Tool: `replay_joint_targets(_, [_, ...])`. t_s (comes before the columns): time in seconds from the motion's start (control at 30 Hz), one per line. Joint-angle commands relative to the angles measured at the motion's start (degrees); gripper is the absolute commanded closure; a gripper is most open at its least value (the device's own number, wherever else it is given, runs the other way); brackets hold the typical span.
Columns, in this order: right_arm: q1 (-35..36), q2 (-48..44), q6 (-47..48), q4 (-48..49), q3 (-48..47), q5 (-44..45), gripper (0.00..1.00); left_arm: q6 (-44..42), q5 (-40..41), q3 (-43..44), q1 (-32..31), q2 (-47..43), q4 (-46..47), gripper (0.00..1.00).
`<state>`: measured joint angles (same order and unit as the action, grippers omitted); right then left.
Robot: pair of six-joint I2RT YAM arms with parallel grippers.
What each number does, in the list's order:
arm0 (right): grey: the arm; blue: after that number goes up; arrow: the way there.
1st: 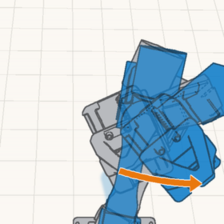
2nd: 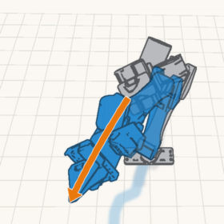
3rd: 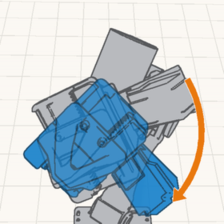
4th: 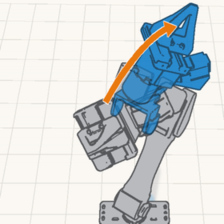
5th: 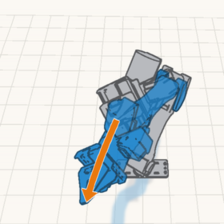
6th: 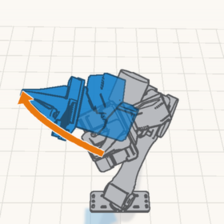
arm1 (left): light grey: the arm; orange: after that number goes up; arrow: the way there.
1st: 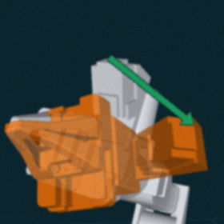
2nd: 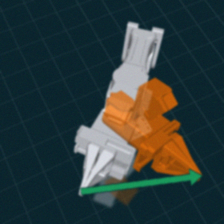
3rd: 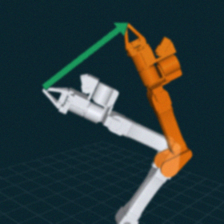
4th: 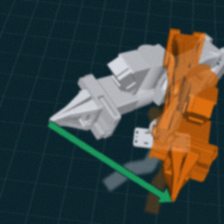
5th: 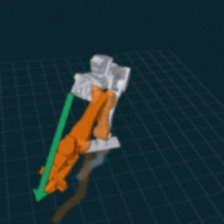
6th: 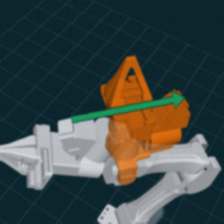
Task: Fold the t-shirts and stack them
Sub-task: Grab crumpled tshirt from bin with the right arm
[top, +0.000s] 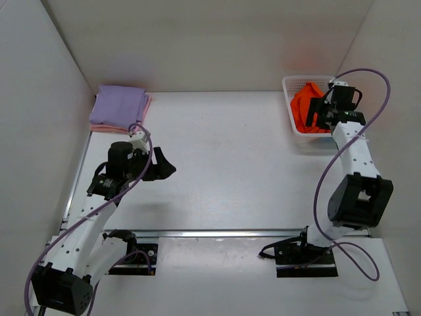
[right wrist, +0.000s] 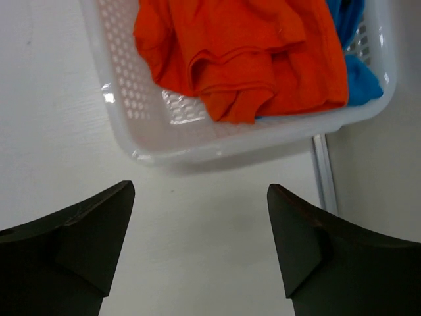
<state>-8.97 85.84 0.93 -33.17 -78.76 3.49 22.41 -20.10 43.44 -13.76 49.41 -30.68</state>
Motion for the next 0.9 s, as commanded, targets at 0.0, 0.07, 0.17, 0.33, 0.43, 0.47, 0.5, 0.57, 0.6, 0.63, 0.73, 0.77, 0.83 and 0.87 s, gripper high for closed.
replay_joint_targets(0.0, [-2.1,6.3,0.0,7.3,-7.1,0.5,0.19,-0.4,0.9,-0.6,1.1,-0.5,3.6,0.18])
replay_joint_targets(0.07, [-2.8,12.0,1.1,8.3,-10.3,0.9,0.18,0.3,1.2,-0.9,1.1,0.1,4.5,0.21])
replay_joint_targets(0.17, [-3.8,19.2,1.4,9.3,-15.5,-0.6,0.24,1.5,1.1,-1.8,0.0,0.4,6.8,0.23])
replay_joint_targets(0.33, [-4.5,34.0,1.2,5.4,-29.6,-1.7,0.3,2.9,0.6,-4.4,-0.8,1.8,9.8,0.25])
replay_joint_targets(0.43, [-4.2,39.1,0.9,1.0,-34.6,-2.6,0.39,1.0,2.3,-3.7,0.0,2.4,9.0,0.29])
replay_joint_targets(0.47, [-4.2,40.3,0.9,0.5,-35.6,-2.9,0.49,1.1,2.3,-3.8,-0.4,2.5,8.7,0.29])
replay_joint_targets(0.5, [-4.2,41.1,0.7,0.1,-36.9,-3.0,0.6,0.5,3.1,-3.6,-0.3,2.4,8.4,0.29])
replay_joint_targets(0.57, [-4.2,42.5,0.8,-1.5,-40.6,-3.1,0.62,0.3,3.0,-4.3,0.0,2.4,8.3,0.33])
replay_joint_targets(0.6, [-4.2,42.6,0.9,-2.2,-41.6,-2.8,0.59,-0.1,2.7,-4.4,0.4,2.4,8.7,0.31])
replay_joint_targets(0.63, [-4.3,43.5,1.3,-4.3,-43.7,-3.0,0.62,0.0,2.2,-4.3,0.5,2.6,8.6,0.29])
replay_joint_targets(0.73, [-4.3,47.6,2.1,-11.2,-53.1,-2.7,1.0,-0.4,1.1,-4.0,0.7,2.5,7.7,0.51])
replay_joint_targets(0.77, [-4.4,45.7,2.0,-10.7,-51.0,-2.7,1.0,-0.4,2.1,-3.4,0.7,2.2,7.6,0.63])
replay_joint_targets(0.83, [-4.6,41.8,2.1,-9.7,-49.1,-2.6,1.0,-0.6,2.8,-2.5,0.5,1.4,7.0,0.7])
replay_joint_targets(0.87, [-4.6,39.9,1.9,-10.2,-50.3,-2.6,1.0,-0.3,3.0,-2.0,0.1,1.0,7.1,0.74])
